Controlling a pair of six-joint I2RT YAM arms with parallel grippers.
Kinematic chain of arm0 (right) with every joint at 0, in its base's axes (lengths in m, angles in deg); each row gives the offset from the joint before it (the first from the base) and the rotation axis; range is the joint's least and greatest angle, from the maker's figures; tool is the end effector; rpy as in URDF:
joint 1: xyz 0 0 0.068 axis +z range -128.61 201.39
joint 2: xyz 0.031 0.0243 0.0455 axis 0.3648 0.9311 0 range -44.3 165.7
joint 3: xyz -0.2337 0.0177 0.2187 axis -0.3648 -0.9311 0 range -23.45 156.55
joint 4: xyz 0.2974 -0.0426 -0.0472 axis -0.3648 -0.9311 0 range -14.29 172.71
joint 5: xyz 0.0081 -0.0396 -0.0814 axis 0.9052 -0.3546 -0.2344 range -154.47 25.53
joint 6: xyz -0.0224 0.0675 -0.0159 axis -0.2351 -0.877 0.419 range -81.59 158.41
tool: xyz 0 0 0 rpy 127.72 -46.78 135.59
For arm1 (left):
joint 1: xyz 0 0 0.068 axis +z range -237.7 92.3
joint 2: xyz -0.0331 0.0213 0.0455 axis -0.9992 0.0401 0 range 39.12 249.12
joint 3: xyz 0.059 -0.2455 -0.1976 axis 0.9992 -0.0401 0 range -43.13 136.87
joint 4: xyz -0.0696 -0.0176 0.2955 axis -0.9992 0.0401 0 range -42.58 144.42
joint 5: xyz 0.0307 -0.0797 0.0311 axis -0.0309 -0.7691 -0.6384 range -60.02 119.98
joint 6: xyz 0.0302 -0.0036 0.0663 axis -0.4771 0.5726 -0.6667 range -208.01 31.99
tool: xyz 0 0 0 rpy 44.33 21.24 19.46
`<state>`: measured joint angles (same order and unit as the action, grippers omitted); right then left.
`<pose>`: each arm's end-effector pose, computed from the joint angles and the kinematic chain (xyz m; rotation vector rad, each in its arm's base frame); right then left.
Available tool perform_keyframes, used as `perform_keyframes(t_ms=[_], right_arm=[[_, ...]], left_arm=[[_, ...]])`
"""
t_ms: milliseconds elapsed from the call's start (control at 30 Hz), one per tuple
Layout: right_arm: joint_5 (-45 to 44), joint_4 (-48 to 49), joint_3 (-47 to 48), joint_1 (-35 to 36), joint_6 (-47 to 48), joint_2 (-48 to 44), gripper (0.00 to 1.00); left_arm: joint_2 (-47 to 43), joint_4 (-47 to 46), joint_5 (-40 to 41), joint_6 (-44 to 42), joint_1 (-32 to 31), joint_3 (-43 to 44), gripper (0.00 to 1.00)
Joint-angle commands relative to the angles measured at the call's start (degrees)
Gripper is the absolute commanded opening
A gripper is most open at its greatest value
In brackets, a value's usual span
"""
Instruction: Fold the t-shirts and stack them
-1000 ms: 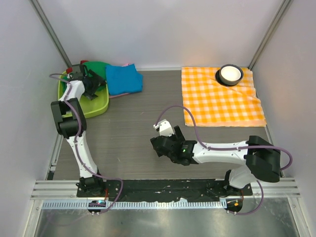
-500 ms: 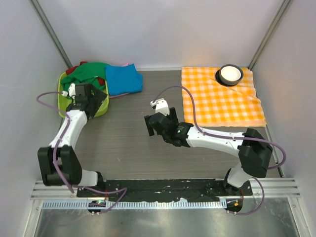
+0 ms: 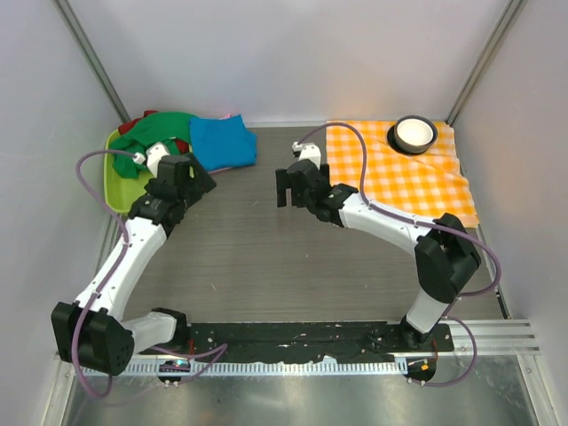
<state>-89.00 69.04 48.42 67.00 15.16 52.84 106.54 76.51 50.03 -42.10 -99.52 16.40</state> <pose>0.3309 0.3021 0.2734 -0.1999 2.1771 0.1973 0.2978 -0.0410 0.3435 -0.8187 2.0176 -0.1865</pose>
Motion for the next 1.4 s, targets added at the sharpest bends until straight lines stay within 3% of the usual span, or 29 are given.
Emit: perform_keyframes(t_ms=[0,67,233,333,500,733,900,1033,1267,1367], right_arm=[[5.19,2.34,3.53,-2.53,-0.48,-1.78,1.0],[5.56,-1.15,5.46,-3.68,-1.1,-1.78,1.0],[-4.19,-3.12,7.22,-4.47,1.26,-3.71,1.0],[-3.6,-3.12,11.51,-5.26,3.46,-1.61,1.0],[5.71,-4.78,25.39,-8.95,4.26,12.58,1.0],[22.14,-5.85,55.43,-9.66,0.23,35.26,1.0],[36.71,7.93,60.05,-10.1,-7.31,42.94,1.0],[45.26,26.09,58.12,-10.8,-15.68,46.38,1.0],[51.51,45.73,56.36,-10.89,-24.56,51.64,1.0],[49.76,50.49,57.58,-11.06,-27.02,54.11,1.0]], left_arm=[[-1.76,2.73,4.02,-5.65,-6.36,1.65,1.0],[-1.5,3.0,6.39,-6.27,-10.13,1.12,1.0],[-0.53,0.29,10.79,-6.45,-17.53,-0.64,1.0],[1.66,-1.83,11.23,-5.48,-20.44,-1.52,1.0],[2.98,-4.03,13.6,-3.9,-24.13,-2.92,1.0],[1.15,-6.31,14.66,-1.44,-24.84,-7.14,1.0],[-1.5,-9.47,15.8,0.14,-24.84,-13.03,1.0],[-3.34,-10.8,16.42,-0.47,-24.84,-15.4,1.0],[-3.17,-11.76,15.98,-1.52,-24.84,-16.11,1.0],[-2.82,-12.29,16.07,-1.44,-24.84,-16.37,1.0]])
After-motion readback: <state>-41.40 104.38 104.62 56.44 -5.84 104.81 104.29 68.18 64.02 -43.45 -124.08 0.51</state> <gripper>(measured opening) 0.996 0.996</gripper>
